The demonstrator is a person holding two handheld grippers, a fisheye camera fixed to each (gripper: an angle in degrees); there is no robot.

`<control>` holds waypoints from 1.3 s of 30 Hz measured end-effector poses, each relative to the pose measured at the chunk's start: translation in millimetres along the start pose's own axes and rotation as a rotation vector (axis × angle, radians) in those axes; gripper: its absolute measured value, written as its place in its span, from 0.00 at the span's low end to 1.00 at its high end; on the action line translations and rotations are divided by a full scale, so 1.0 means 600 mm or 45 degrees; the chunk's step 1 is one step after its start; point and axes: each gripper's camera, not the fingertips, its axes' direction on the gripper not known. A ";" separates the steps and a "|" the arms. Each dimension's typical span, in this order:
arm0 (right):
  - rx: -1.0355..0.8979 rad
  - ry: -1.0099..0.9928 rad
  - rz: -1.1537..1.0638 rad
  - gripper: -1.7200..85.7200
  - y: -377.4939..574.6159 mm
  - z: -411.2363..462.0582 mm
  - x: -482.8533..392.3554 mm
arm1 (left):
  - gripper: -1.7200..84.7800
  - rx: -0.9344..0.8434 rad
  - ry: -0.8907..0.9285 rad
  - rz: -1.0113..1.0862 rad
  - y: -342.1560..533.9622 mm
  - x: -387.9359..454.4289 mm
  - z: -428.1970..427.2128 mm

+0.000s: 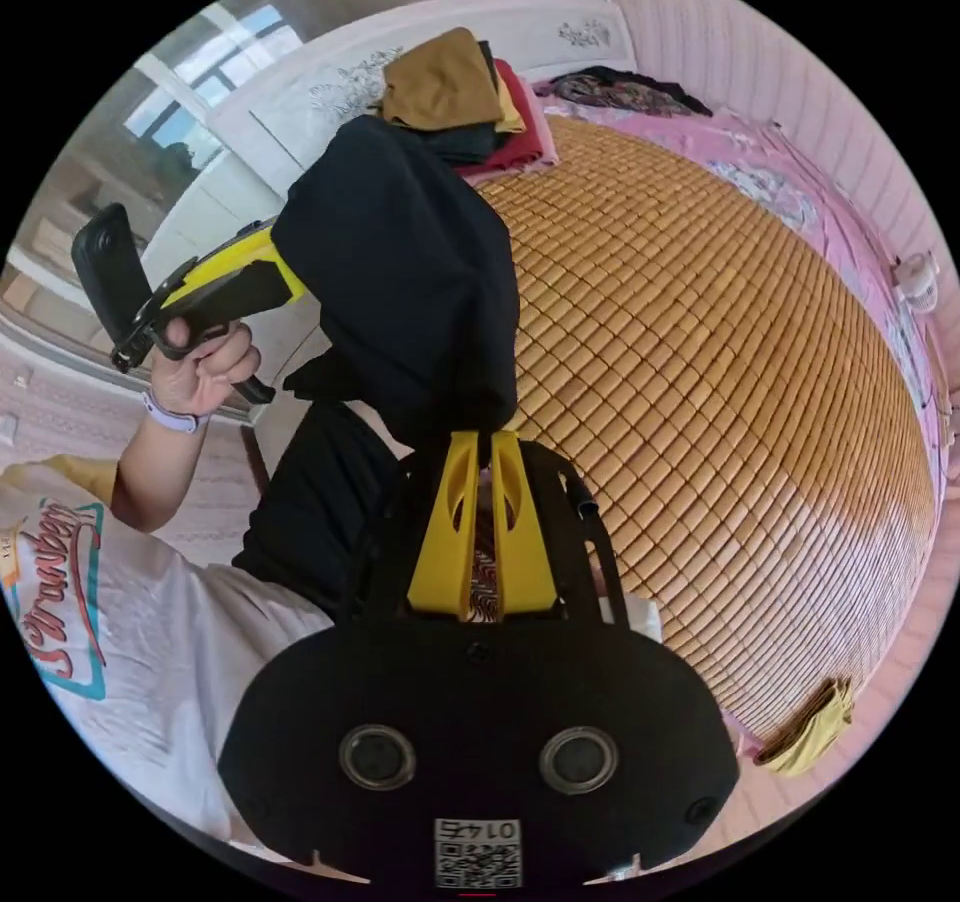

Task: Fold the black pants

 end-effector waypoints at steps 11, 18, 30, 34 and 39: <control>0.085 -0.227 0.188 0.02 0.107 0.017 0.065 | 0.08 0.177 -0.441 -0.661 0.161 -0.146 -0.158; 0.091 -0.284 -0.083 0.03 0.036 0.004 -0.005 | 0.15 0.057 -0.453 -0.998 0.198 -0.261 -0.119; 0.064 -0.339 -0.231 0.06 0.018 -0.062 -0.041 | 0.05 0.016 -0.501 -0.570 0.094 -0.148 -0.101; 0.160 -0.550 -0.166 0.15 -0.021 -0.108 -0.039 | 0.04 -0.040 -0.376 -0.326 0.056 -0.088 -0.053; 0.027 -0.518 -0.198 0.19 -0.066 -0.094 -0.072 | 0.05 -0.182 -0.192 -0.345 0.048 -0.082 0.028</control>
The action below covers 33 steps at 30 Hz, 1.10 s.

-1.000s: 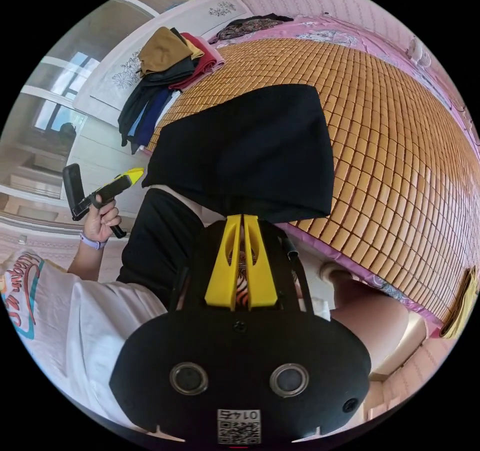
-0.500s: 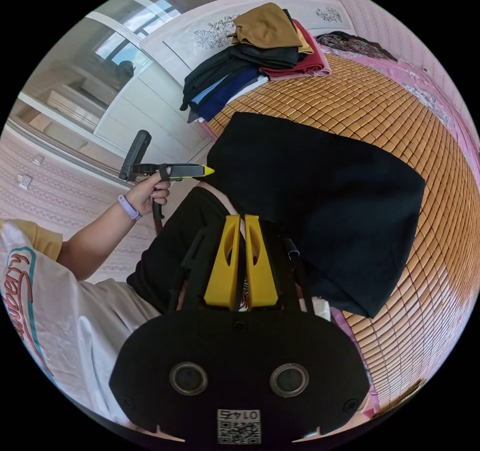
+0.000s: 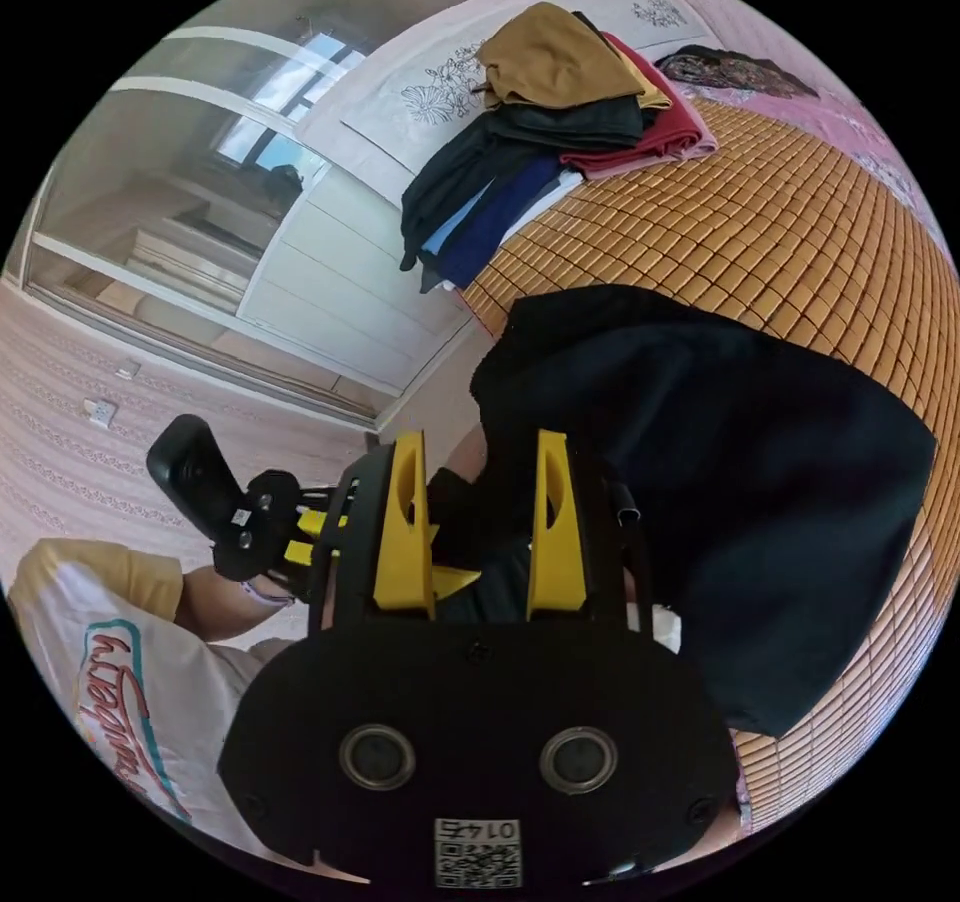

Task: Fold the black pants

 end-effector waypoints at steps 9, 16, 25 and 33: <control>-0.195 0.062 0.200 0.07 0.025 0.008 0.014 | 0.05 -0.064 0.238 -0.193 -0.008 -0.075 -0.024; 0.177 -0.159 0.229 0.04 0.138 -0.249 0.057 | 0.05 0.094 0.126 -0.337 -0.031 -0.150 -0.061; 1.022 0.519 0.819 0.09 0.499 -0.770 0.131 | 0.07 0.108 0.048 -0.351 -0.140 -0.191 -0.009; 1.220 0.868 1.337 0.13 0.684 -0.879 0.141 | 0.12 -0.061 -0.275 -0.456 -0.302 -0.234 0.141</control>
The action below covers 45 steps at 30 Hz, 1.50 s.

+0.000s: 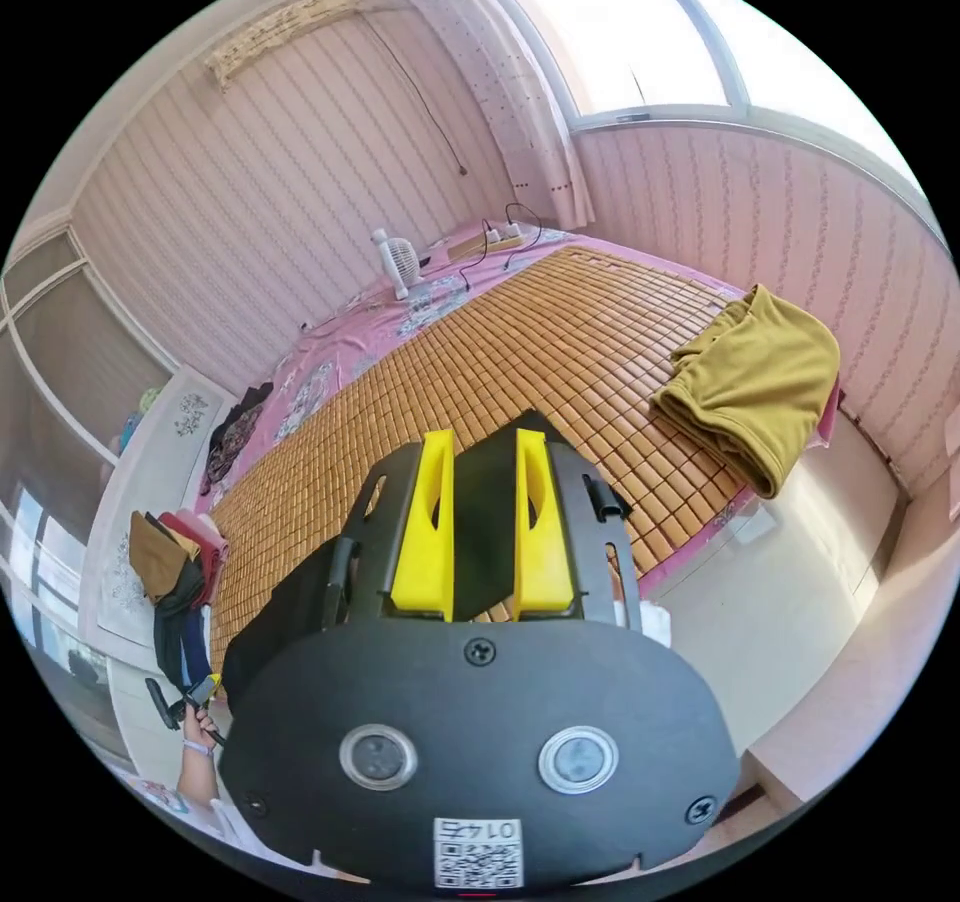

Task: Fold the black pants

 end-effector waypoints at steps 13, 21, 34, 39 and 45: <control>-0.583 0.321 -0.115 0.03 0.006 0.198 -0.039 | 0.07 -0.018 -0.373 0.072 -0.210 0.052 0.118; -0.569 0.225 -0.060 0.02 -0.058 0.146 -0.014 | 0.06 -0.067 -0.418 0.186 -0.364 0.108 0.151; -0.422 0.108 0.249 0.08 -0.220 0.169 -0.009 | 0.10 -0.078 -0.223 -0.065 -0.426 0.068 0.136; -0.440 0.115 0.225 0.02 -0.241 0.147 0.006 | 0.07 -0.025 -0.260 -0.165 -0.418 0.062 0.132; -0.377 -0.013 0.167 0.02 -0.262 0.065 0.025 | 0.01 -0.031 -0.119 -0.210 -0.413 0.025 0.091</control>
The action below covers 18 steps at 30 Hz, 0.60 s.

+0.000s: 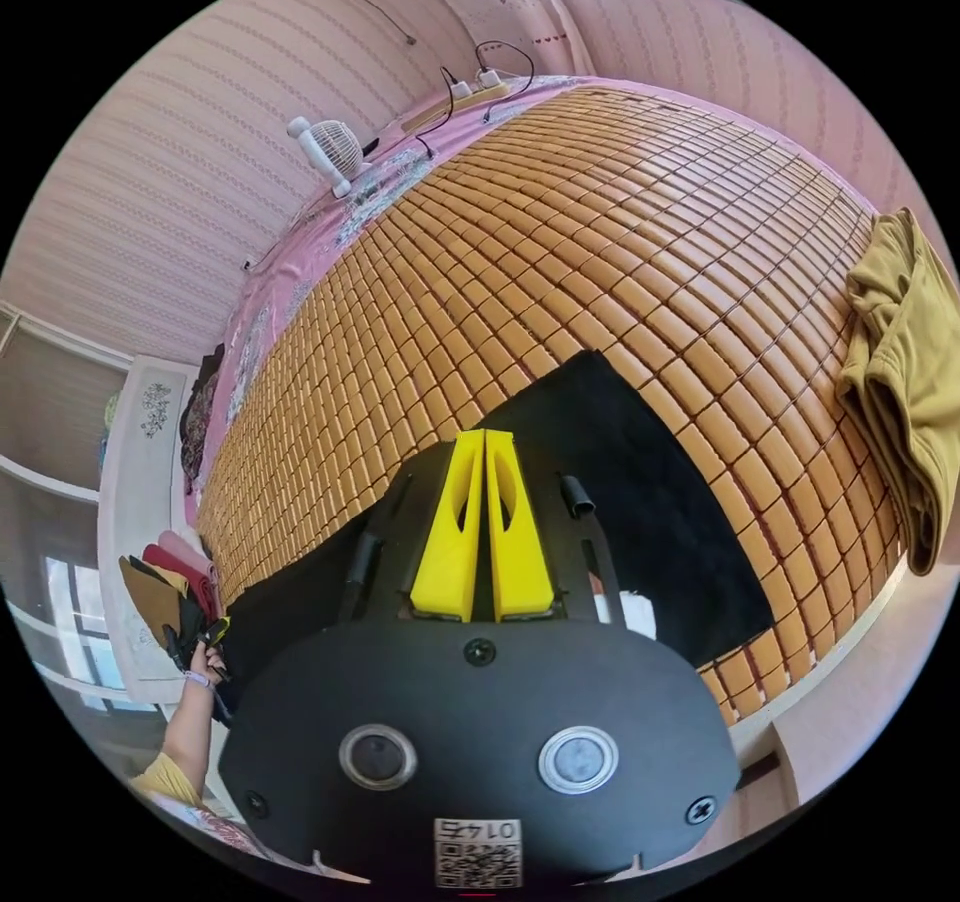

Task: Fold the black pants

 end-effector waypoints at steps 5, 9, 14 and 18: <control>0.162 -0.228 -0.002 0.02 0.017 -0.109 0.033 | 0.01 0.296 0.211 0.112 0.049 -0.009 -0.101; 0.212 -0.307 -0.036 0.02 0.031 -0.176 0.066 | 0.01 0.433 0.341 0.219 0.105 -0.020 -0.198; 0.018 -0.215 0.035 0.04 0.043 -0.143 0.093 | 0.01 0.509 0.435 0.253 0.183 -0.048 -0.283; -0.057 -0.232 0.077 0.10 0.040 -0.090 0.088 | 0.01 0.519 0.455 0.287 0.241 -0.076 -0.331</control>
